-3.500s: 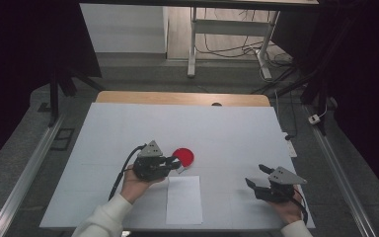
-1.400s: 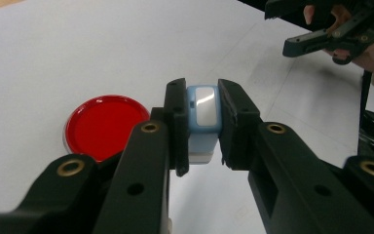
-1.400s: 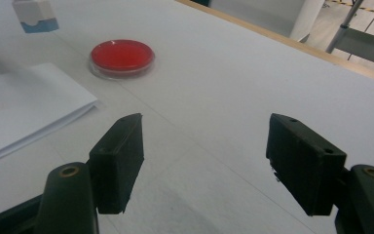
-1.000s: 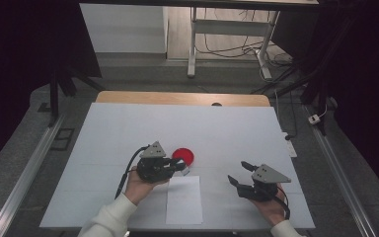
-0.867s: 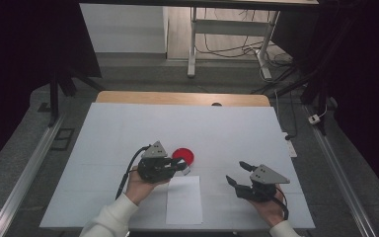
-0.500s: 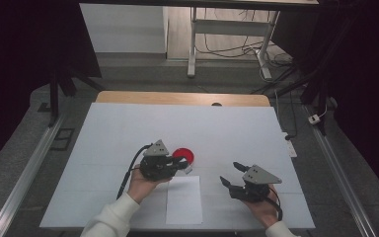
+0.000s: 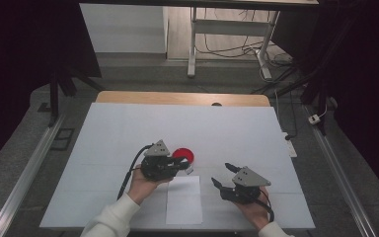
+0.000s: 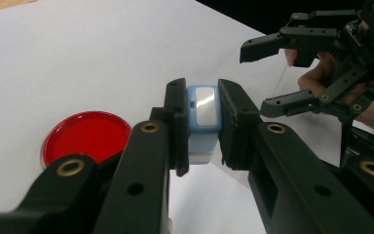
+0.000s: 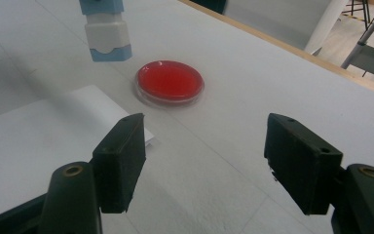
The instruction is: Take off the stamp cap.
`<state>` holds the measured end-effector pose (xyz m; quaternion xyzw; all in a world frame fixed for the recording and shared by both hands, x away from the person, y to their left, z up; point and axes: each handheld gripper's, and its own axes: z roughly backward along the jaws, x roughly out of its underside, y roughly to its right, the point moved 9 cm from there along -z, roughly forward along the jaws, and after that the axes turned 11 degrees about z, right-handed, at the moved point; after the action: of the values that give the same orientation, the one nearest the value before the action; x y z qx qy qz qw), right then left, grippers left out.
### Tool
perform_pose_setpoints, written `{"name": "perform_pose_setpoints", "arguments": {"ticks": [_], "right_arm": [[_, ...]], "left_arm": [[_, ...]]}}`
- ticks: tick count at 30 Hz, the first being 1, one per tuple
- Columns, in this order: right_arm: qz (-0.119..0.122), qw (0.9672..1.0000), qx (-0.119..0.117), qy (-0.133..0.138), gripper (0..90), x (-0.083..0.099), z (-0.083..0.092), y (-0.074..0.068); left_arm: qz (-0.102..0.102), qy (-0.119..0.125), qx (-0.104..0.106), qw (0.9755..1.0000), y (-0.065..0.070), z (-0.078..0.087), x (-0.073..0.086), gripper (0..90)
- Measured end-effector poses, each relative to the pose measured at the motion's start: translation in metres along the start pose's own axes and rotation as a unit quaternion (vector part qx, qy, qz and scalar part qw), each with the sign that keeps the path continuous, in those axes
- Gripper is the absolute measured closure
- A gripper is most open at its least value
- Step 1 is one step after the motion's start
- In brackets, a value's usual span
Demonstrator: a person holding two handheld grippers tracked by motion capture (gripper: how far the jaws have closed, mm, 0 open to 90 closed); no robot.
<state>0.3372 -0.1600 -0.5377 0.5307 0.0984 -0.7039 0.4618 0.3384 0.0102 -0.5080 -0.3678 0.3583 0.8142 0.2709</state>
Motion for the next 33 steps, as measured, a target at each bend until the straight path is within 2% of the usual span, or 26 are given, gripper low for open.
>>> {"name": "perform_pose_setpoints", "arguments": {"ticks": [4, 12, 33], "right_arm": [[-0.001, 1.0000, -0.001, 0.001, 31.3, -0.001, -0.004, -0.003], [0.019, 0.9998, -0.003, 0.001, 31.4, -0.003, -0.015, -0.012], [0.033, 0.9992, -0.023, 0.002, 31.9, -0.012, -0.029, -0.029]], "left_arm": [[0.000, -0.002, 0.000, 1.0000, 0.000, -0.002, 0.000, 75.1], [-0.002, -0.005, -0.002, 1.0000, 0.000, -0.005, 0.001, 75.1], [-0.003, -0.004, 0.000, 1.0000, 0.004, -0.009, 0.001, 75.1]]}}
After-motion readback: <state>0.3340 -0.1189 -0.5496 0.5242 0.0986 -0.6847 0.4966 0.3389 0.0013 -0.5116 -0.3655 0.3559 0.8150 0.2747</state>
